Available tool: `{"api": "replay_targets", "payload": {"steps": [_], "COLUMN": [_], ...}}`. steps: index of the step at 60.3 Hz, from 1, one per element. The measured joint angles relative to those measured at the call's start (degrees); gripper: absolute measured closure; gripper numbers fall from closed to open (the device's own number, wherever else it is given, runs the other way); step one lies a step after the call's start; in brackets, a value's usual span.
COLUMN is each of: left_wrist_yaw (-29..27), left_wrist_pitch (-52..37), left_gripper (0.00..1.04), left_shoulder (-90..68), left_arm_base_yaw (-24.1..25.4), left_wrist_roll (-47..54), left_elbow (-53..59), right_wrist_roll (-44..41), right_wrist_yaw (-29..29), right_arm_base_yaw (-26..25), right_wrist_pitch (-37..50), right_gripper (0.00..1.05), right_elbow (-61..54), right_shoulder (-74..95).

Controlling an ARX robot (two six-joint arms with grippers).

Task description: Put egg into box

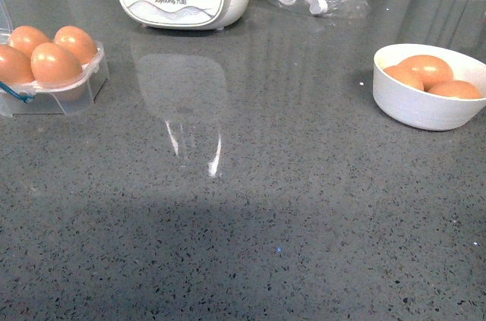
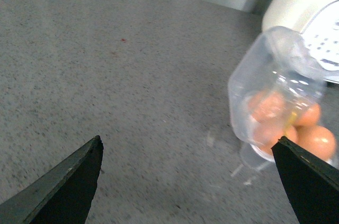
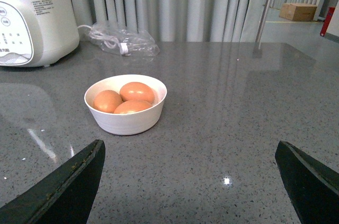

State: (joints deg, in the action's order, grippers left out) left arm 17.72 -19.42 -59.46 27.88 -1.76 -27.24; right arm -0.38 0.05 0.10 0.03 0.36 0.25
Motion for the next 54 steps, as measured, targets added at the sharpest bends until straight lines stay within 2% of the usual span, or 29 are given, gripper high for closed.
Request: {"api": "replay_targets", "payload": {"steps": [14, 25, 54], "left_wrist_yaw": [-0.09, -0.13, 0.37], "left_wrist_pitch": [-1.6, 0.94, -0.13], "left_gripper": [0.07, 0.07, 0.07], "left_shoulder": [-19.5, -32.11, -34.45], "left_arm_base_yaw": [1.11, 1.07, -5.07], "left_wrist_roll": [3.45, 4.11, 1.6], "left_elbow": [-14.84, -25.75, -28.06], "right_wrist_roll": [0.0, 0.0, 0.0], "right_wrist_yaw": [0.02, 0.0, 0.0], "right_arm_base_yaw": [0.0, 0.0, 0.0], "right_wrist_pitch": [0.0, 0.0, 0.0], "right_gripper": [0.07, 0.07, 0.07], "right_elbow": [0.0, 0.0, 0.0], "right_shoulder": [0.0, 0.0, 0.0]}}
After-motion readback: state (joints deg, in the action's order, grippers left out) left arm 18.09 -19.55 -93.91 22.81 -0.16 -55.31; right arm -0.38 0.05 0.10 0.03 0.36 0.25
